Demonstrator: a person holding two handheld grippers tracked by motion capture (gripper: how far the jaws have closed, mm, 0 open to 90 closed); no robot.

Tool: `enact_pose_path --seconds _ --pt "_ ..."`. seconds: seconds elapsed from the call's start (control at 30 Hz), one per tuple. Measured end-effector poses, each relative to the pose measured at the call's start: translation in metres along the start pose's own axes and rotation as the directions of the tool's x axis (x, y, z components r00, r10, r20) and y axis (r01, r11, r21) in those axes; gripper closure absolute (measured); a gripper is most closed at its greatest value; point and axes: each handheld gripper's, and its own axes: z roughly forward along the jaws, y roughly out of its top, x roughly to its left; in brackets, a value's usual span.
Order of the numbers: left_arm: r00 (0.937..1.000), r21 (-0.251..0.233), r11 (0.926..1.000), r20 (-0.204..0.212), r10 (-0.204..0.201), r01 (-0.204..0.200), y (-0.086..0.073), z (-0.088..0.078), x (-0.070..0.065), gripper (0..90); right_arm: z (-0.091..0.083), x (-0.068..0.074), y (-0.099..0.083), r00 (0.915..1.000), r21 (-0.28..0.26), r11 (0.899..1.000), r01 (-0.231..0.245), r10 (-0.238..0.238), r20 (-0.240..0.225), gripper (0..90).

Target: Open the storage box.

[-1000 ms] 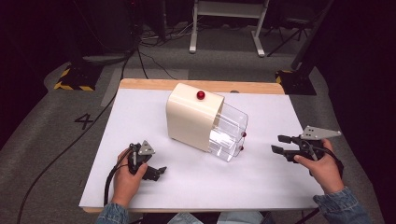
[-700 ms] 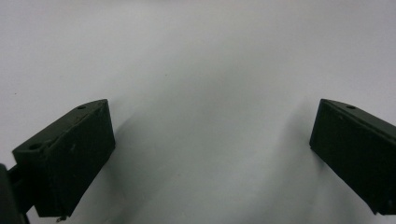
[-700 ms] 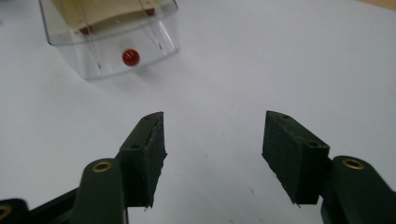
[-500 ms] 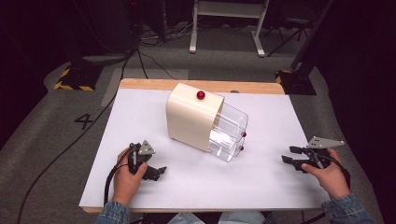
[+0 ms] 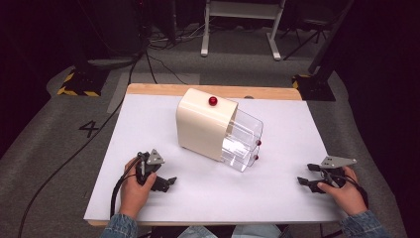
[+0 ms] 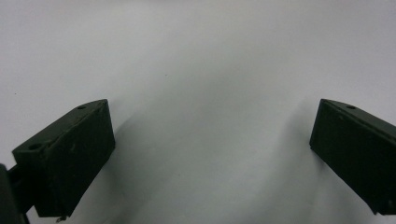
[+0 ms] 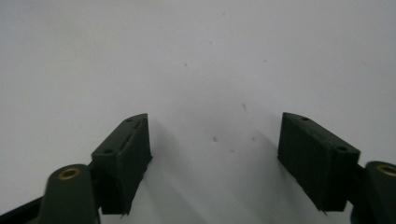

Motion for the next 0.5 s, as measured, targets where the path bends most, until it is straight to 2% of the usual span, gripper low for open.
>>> enact_pose_path --seconds 0.03,0.1,0.5 --pt "1.0 0.0 1.0 0.0 0.0 0.0 0.0 0.0 0.0 0.0 0.0015 -0.0003 -0.0025 0.9992 -0.012 1.0 -0.027 0.027 0.029 13.3" --pt "1.0 0.0 1.0 0.0 0.0 0.0 0.0 0.0 0.0 0.0 0.0022 -0.0022 -0.0041 0.9981 -0.018 0.999 -0.051 0.052 0.032 12.7" --pt "0.9999 -0.003 1.0 -0.009 0.005 -0.005 -0.0001 -0.0002 -0.0013 0.3 0.0023 -0.0015 -0.0043 0.9981 -0.017 0.999 -0.047 0.048 0.04 12.1"
